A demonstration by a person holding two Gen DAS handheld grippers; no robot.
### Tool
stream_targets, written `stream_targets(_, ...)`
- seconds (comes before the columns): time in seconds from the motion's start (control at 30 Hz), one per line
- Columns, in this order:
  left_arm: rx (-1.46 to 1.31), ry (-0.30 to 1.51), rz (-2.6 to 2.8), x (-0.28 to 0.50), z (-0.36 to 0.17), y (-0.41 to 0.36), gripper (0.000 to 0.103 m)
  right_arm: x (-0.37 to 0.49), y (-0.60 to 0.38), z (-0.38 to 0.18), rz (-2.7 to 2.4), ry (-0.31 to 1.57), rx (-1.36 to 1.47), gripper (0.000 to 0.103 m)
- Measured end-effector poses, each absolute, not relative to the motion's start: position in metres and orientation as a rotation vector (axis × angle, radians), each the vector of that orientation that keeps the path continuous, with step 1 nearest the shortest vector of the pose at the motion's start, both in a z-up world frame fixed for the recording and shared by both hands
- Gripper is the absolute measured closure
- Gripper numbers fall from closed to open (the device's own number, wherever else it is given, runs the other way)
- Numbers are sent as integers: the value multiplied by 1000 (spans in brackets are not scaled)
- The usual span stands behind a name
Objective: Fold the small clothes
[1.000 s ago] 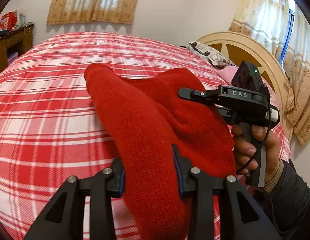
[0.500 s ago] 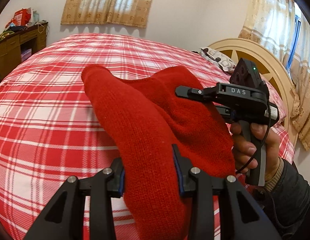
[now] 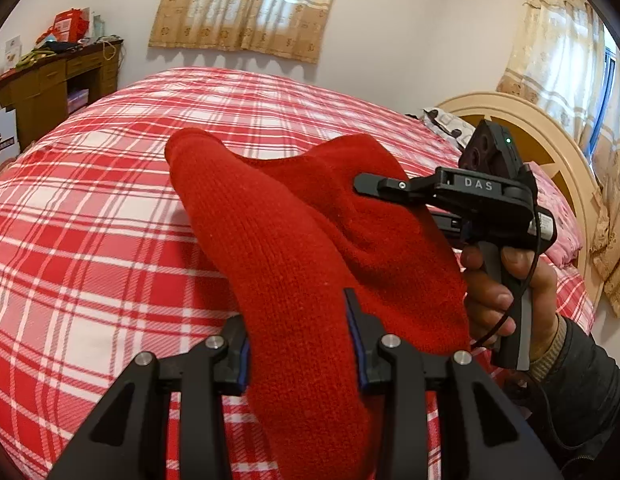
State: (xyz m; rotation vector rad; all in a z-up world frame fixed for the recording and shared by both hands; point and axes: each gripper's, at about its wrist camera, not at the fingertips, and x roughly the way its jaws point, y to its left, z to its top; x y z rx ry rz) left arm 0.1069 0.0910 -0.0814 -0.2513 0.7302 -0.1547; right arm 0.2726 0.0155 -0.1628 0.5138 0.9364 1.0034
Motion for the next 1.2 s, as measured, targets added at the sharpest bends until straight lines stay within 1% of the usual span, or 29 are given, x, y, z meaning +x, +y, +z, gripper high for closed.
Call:
stream_targets(0.4,-271,731,-99,90,-87,114,64,267,56,-172,1055,972,486,77)
stream_targets(0.73,-314,776,-76,78,-108,129,64,267,77,-184,1066,1030,456,77)
stream_targets(1.07,-337,788,-64,76,-121,134,64,274,94,-182,1044,1046,411,77)
stream_targets(1.13,-333,788,-60,76,-122,133,63,277,92,-190,1016,1063,420,77)
stream_targets(1.2,-335,792,-55,76,-125,133,60,279,89,-197,994,1077,427,76)
